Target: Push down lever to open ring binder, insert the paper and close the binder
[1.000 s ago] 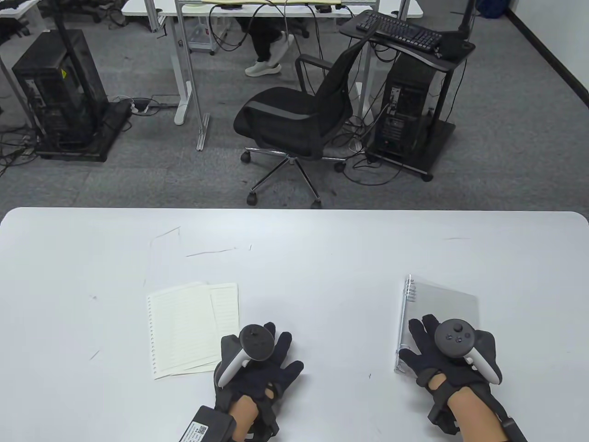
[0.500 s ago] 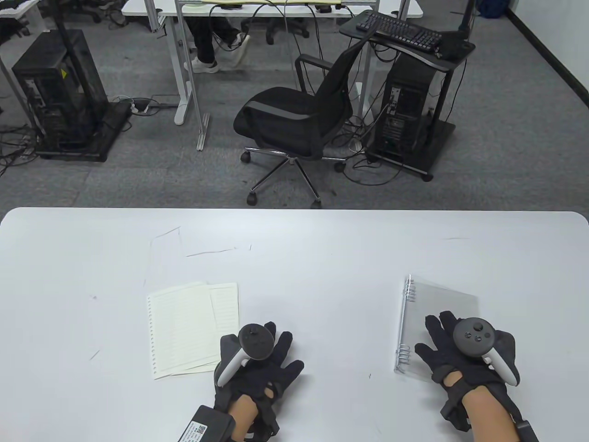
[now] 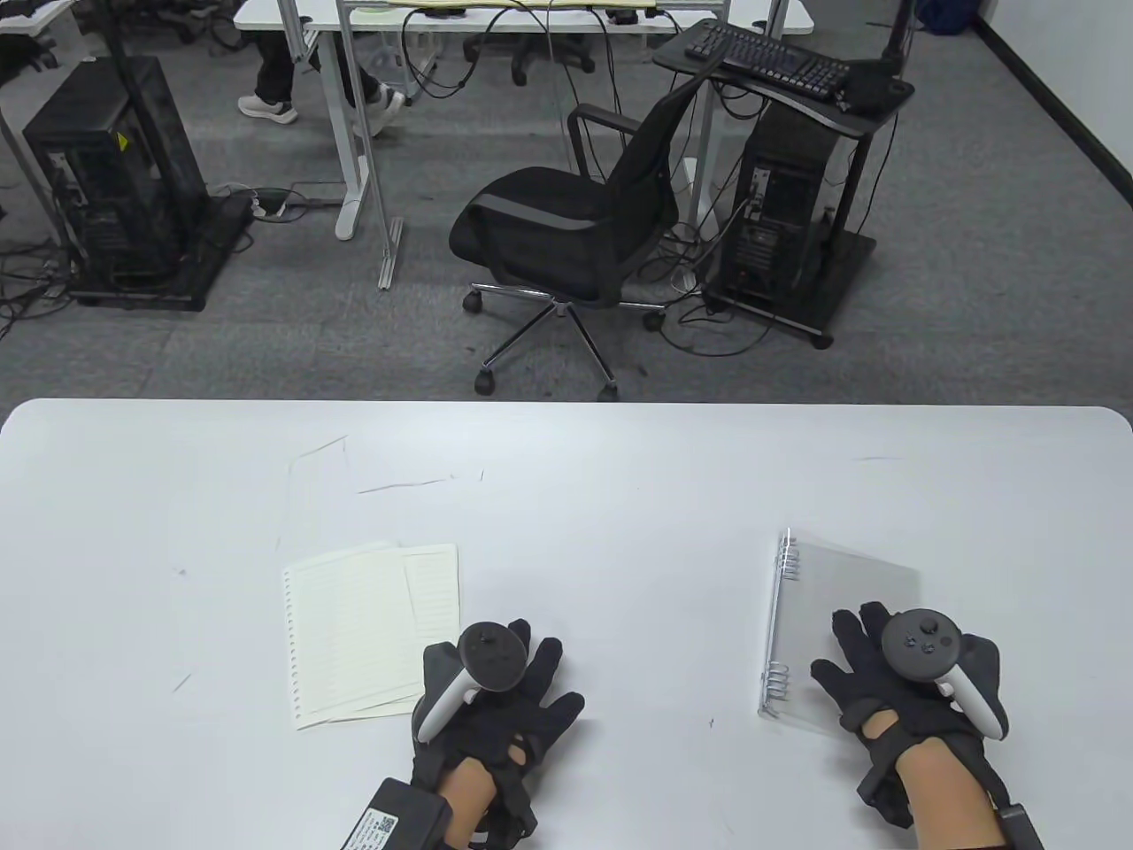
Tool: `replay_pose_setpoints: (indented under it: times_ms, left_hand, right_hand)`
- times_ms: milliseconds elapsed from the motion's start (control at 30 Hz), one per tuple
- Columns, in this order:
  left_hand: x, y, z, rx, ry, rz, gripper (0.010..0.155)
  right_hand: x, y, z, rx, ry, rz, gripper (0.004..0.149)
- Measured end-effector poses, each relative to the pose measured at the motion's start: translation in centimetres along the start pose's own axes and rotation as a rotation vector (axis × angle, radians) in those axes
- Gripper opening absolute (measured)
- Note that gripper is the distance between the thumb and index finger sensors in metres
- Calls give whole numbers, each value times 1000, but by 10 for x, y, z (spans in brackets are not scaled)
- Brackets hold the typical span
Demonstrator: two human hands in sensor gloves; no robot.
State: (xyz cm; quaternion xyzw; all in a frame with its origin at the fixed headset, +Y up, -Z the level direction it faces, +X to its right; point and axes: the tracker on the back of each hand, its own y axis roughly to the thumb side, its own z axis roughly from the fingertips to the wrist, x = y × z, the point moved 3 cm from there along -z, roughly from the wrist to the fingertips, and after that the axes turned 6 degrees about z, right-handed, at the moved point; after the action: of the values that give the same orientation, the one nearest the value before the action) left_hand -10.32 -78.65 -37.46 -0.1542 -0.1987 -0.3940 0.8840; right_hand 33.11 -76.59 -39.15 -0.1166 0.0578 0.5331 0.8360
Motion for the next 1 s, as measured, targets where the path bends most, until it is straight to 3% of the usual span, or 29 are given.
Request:
replay_pose_setpoints:
  times_ms: [300,1000]
  left_hand:
    - [1,-1,-2,-6,-5,-7,76]
    - [6,-2,-4,-26,-43,-38,76]
  right_hand:
    - [4,-11,-4,-111,-82,67,68]
    - [0,-69,-4,-450,-57,-10,92]
